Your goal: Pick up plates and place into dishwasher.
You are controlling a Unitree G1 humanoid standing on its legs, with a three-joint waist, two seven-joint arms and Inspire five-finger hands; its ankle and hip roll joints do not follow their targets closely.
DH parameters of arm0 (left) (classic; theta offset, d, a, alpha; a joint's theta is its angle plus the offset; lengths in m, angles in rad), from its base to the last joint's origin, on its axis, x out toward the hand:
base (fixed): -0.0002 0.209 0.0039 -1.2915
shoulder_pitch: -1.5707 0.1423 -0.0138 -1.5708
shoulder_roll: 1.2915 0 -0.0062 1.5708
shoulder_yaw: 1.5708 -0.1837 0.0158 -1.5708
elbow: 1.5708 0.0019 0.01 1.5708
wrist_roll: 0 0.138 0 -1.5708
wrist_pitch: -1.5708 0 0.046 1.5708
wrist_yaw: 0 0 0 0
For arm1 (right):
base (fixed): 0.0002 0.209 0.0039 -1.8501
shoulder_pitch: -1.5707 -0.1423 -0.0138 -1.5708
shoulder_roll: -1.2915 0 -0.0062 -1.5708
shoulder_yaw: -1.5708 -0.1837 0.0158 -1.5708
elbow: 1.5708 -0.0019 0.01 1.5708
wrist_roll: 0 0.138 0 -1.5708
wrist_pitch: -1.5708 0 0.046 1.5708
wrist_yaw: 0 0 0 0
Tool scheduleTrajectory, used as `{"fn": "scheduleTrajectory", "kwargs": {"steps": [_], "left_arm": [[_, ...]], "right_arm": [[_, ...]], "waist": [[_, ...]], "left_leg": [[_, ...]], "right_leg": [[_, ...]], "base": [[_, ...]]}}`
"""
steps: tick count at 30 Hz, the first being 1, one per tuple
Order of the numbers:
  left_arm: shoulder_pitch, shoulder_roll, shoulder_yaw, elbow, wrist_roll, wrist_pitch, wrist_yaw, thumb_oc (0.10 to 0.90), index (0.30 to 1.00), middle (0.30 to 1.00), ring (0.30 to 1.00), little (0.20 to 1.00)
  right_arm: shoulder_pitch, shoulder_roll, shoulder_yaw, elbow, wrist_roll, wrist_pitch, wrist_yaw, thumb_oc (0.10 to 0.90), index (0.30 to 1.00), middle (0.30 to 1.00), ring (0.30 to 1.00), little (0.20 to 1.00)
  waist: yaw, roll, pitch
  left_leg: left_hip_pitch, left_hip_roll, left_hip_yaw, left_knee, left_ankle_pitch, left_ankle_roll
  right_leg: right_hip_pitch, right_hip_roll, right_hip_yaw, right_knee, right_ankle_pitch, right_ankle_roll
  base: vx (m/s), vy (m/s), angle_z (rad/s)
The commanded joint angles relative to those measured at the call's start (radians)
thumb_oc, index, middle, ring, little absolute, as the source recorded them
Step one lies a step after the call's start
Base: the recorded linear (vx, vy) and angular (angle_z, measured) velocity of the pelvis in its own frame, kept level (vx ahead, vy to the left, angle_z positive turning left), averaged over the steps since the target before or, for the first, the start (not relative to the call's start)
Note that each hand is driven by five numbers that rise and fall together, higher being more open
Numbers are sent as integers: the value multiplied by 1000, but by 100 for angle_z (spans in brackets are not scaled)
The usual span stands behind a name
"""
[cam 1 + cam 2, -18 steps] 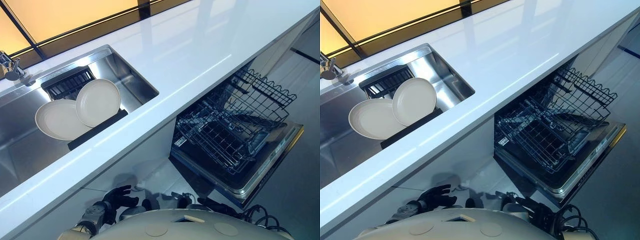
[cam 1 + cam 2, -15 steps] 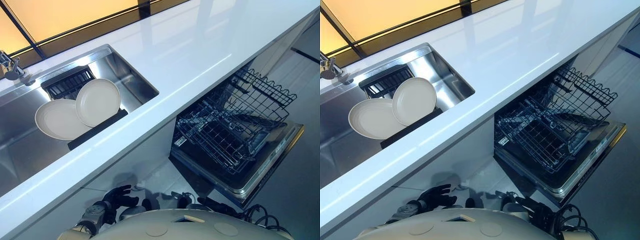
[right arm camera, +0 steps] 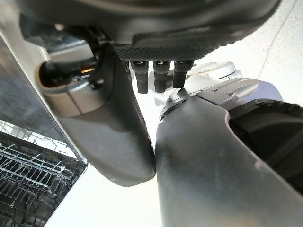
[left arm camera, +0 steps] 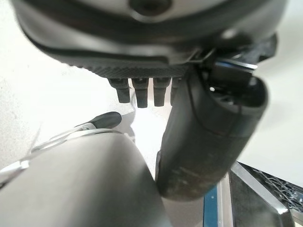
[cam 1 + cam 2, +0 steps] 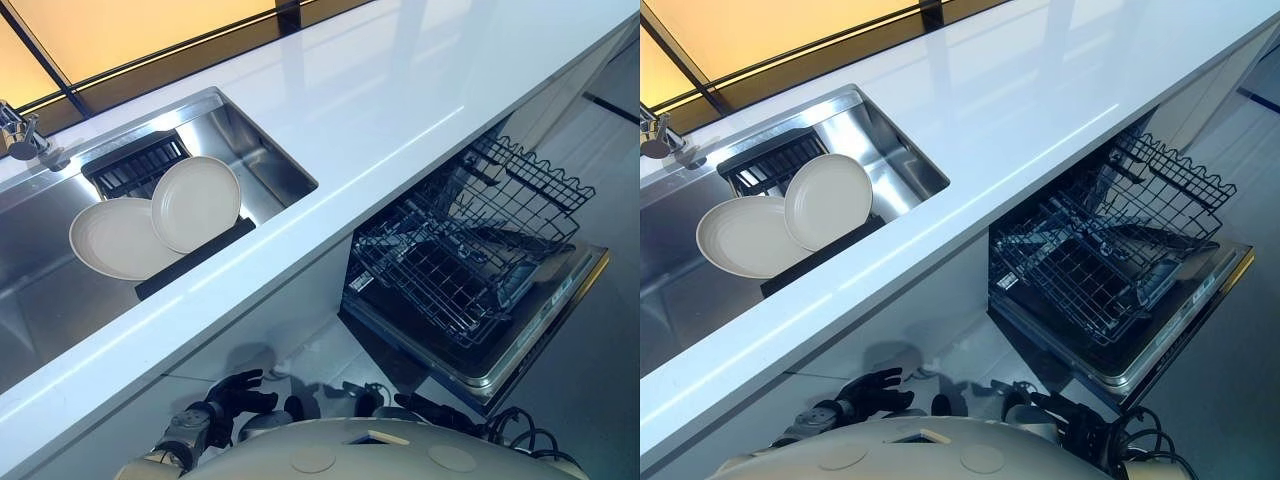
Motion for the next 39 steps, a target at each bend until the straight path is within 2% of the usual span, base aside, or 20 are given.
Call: {"fn": "scheduleTrajectory", "kwargs": {"steps": [1,4,7,11,13,16,17,18,20,21,22,23,25,26,27,30,33,39], "left_arm": [[-19,-27,7,23,-104,-58,-72,800,900,900,900,900],[-26,-27,8,-7,-143,-96,-120,800,900,900,900,900],[-31,-24,-17,-54,-108,-140,-157,800,900,900,900,900],[-56,-7,-114,-137,24,-206,-203,800,900,900,900,900],[-71,6,-161,-195,26,-199,-268,800,900,900,900,900],[-84,25,-215,-370,-91,-98,-481,800,900,900,900,900],[-93,33,-220,-458,-171,-21,-581,800,900,900,900,900],[-100,37,-221,-517,-234,28,-665,800,900,900,900,900],[-118,35,-211,-705,-414,224,-829,800,900,900,900,900],[-124,35,-209,-766,-492,287,-887,800,900,900,900,900],[-129,15,-199,-889,-573,403,-907,800,900,900,900,900],[-131,-8,-194,-994,-672,492,-919,800,900,900,900,900],[-127,-45,-194,-1099,-783,540,-899,800,900,900,900,900],[-129,-63,-201,-1181,-844,554,-834,800,900,900,900,900],[-130,-68,-208,-1212,-871,549,-800,800,900,900,900,900],[-154,-54,-203,-1320,-975,441,-624,800,900,900,900,900],[-178,-29,-166,-1397,-1065,368,-445,800,900,900,900,900],[-210,47,-88,-1495,-1046,188,-291,800,900,900,900,900]], "right_arm": [[-33,0,25,62,-32,12,21,800,900,900,900,900],[-37,-4,24,53,-41,21,19,800,900,900,900,900],[-39,-7,24,48,-48,26,18,800,900,900,900,900],[-47,-15,31,40,-67,37,18,800,900,900,900,900],[-51,-22,36,34,-76,41,18,800,900,900,900,900],[-59,-36,43,20,-80,50,17,800,900,900,900,900],[-62,-39,43,19,-81,51,17,800,900,900,900,900],[-64,-40,43,21,-81,48,18,800,900,900,900,900],[-69,-44,36,39,-78,38,24,800,900,900,900,900],[-72,-44,33,48,-78,31,26,800,900,900,900,900],[-74,-45,23,60,-81,24,31,800,900,900,900,900],[-75,-42,13,74,-83,14,33,800,900,900,900,900],[-74,-34,3,85,-89,4,32,800,900,900,900,900],[-72,-24,7,82,-85,0,26,800,900,900,900,900],[-70,-19,11,80,-82,-1,21,800,900,900,900,900],[-59,-3,40,81,-76,-18,7,800,900,900,900,900],[-41,6,66,67,-70,-21,-12,800,900,900,900,900],[-18,11,82,40,-45,-13,-28,800,900,900,900,900]], "waist": [[20,24,-28],[21,25,-27],[22,27,-26],[15,33,-27],[10,39,-25],[5,49,-19],[4,52,-13],[6,54,-15],[9,57,-9],[13,57,-11],[17,57,-11],[22,55,-11],[26,52,-10],[27,49,-9],[27,48,-9],[27,45,-8],[29,47,-11],[37,50,-20]], "left_leg": [[-21,-20,11,38,-92,-8],[-22,-19,12,39,-92,-8],[-24,-18,13,39,-91,-8],[-24,-16,18,34,-88,-7],[-24,-15,19,32,-87,-6],[-24,-14,20,32,-87,-4],[-18,-14,17,30,-90,-2],[-22,-14,16,30,-88,-1],[-14,-14,9,24,-91,3],[-18,-14,8,22,-89,4],[-17,-15,4,19,-91,5],[-16,-15,-2,16,-92,7],[-13,-15,-8,14,-97,8],[-11,-15,-12,12,-99,9],[-10,-15,-14,12,-100,9],[-5,-15,-21,11,-103,12],[-2,-17,-31,10,-104,16],[-4,-18,-50,7,-95,12]], "right_leg": [[-46,21,-3,88,-98,41],[-47,21,-4,90,-98,42],[-49,20,-5,93,-98,42],[-55,23,2,96,-96,45],[-58,24,8,99,-96,47],[-63,25,19,104,-97,50],[-60,26,23,107,-100,51],[-66,26,26,106,-96,51],[-60,25,29,107,-97,53],[-64,25,29,104,-93,53],[-63,24,30,103,-91,53],[-63,25,31,103,-90,52],[-59,25,32,102,-90,51],[-58,26,33,102,-90,50],[-57,27,34,103,-91,50],[-51,31,40,104,-96,43],[-43,34,40,100,-100,38],[-31,40,29,92,-104,30]], "base": [[0,0,0],[0,0,0],[0,0,0],[0,0,0],[-4,14,-2],[-12,20,-2],[0,0,0],[0,0,0],[0,0,0],[0,0,0],[0,0,0],[2,-31,1],[19,-47,3],[25,-50,4],[22,-46,2],[13,-24,0],[0,0,0],[-1,0,2]]}}
